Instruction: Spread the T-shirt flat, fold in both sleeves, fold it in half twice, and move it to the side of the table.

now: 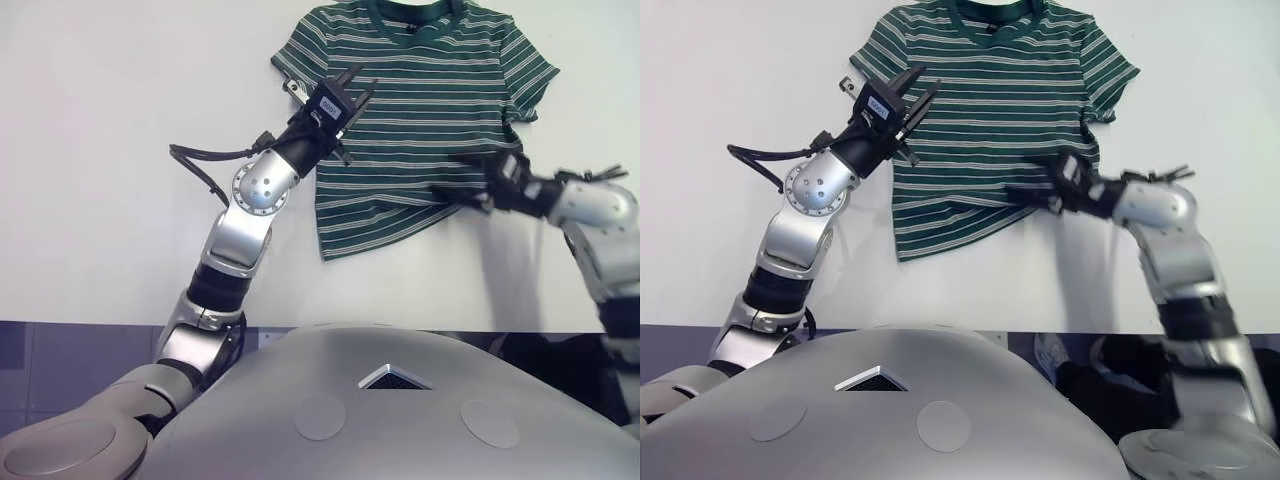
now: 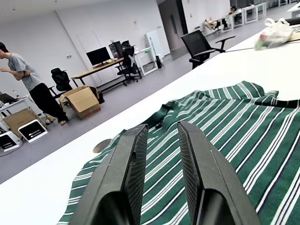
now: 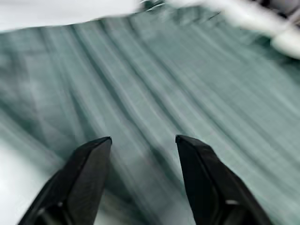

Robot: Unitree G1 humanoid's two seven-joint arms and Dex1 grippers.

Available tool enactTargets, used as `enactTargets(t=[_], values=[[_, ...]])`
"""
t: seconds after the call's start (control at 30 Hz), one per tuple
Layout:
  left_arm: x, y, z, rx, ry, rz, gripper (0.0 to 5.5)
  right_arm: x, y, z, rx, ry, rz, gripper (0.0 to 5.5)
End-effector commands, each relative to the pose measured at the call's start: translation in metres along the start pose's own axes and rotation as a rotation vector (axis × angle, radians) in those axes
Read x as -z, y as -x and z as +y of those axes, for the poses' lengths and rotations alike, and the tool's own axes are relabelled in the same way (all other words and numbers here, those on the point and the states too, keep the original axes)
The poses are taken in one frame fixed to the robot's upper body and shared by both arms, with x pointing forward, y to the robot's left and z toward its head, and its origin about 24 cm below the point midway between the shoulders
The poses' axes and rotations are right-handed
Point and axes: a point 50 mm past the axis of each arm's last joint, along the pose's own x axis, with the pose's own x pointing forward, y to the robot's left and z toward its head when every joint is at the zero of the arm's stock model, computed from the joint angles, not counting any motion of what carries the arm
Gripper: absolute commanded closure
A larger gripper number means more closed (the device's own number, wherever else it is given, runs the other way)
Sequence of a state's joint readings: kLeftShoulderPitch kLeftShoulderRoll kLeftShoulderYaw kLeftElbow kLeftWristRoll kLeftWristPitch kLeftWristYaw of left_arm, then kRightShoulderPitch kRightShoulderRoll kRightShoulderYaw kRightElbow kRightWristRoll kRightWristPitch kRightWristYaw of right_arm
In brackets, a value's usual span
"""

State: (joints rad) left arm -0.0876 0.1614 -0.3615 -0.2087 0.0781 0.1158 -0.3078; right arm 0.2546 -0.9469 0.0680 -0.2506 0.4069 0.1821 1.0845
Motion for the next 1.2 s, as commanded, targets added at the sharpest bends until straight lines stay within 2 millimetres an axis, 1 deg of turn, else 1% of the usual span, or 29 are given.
enactTargets(t=[0.03,0.07,0.13,0.2,0.27,0.3,0.37,0.43,0.53,0.6,0.67,0.8,0.87,0.93,0.97,1.07,1.13,1.2], values=[[0.025,-0.001,-0.009,-0.016,-0.004,0.112,4.32,-0.033,0.019,0.029,-0.218,0.013,0.049,2.93],[0.033,-0.005,-0.010,-0.018,-0.037,0.151,4.32,-0.042,0.018,0.034,-0.232,0.019,0.038,2.93],[0.043,-0.019,-0.017,0.017,-0.059,0.203,4.32,-0.062,0.012,0.043,-0.243,0.025,0.036,2.93],[0.048,-0.034,-0.026,0.096,-0.100,0.250,4.32,-0.072,0.005,0.051,-0.254,-0.005,0.065,2.93],[0.050,-0.053,-0.036,0.178,-0.221,0.300,4.32,-0.073,0.001,0.054,-0.256,-0.101,0.064,2.93],[0.050,-0.060,-0.039,0.205,-0.280,0.313,4.32,-0.072,0.002,0.050,-0.247,-0.172,0.057,2.93],[0.047,-0.071,-0.042,0.234,-0.352,0.326,4.32,-0.068,0.003,0.041,-0.208,-0.265,0.058,2.93],[0.047,-0.076,-0.041,0.244,-0.388,0.340,4.32,-0.063,-0.004,0.027,-0.129,-0.292,0.054,2.93],[0.056,-0.074,-0.041,0.263,-0.403,0.382,4.32,-0.052,-0.015,0.012,-0.048,-0.295,0.082,2.93],[0.065,-0.069,-0.043,0.291,-0.413,0.427,4.32,-0.044,-0.023,0.008,-0.048,-0.292,0.118,2.93],[0.071,-0.064,-0.044,0.312,-0.415,0.459,4.32,-0.044,-0.031,0.006,-0.064,-0.284,0.123,2.93],[0.073,-0.065,-0.042,0.299,-0.412,0.468,4.32,-0.026,-0.022,0.018,-0.056,-0.286,0.153,2.93],[0.071,-0.066,-0.042,0.293,-0.409,0.463,4.32,-0.019,-0.023,0.019,-0.054,-0.287,0.184,2.93],[0.068,-0.068,-0.042,0.290,-0.407,0.454,4.32,-0.006,-0.029,0.018,-0.045,-0.289,0.228,2.93],[0.067,-0.069,-0.043,0.290,-0.406,0.450,4.32,-0.003,-0.034,0.018,-0.053,-0.294,0.227,2.93],[0.065,-0.070,-0.044,0.297,-0.408,0.438,4.32,-0.008,-0.046,0.018,-0.083,-0.342,0.169,2.93],[0.065,-0.070,-0.045,0.301,-0.405,0.434,4.32,-0.022,-0.051,0.011,-0.083,-0.401,0.070,2.93],[0.065,-0.070,-0.046,0.302,-0.402,0.433,4.32,-0.035,-0.056,0.004,-0.084,-0.440,0.007,2.93]])
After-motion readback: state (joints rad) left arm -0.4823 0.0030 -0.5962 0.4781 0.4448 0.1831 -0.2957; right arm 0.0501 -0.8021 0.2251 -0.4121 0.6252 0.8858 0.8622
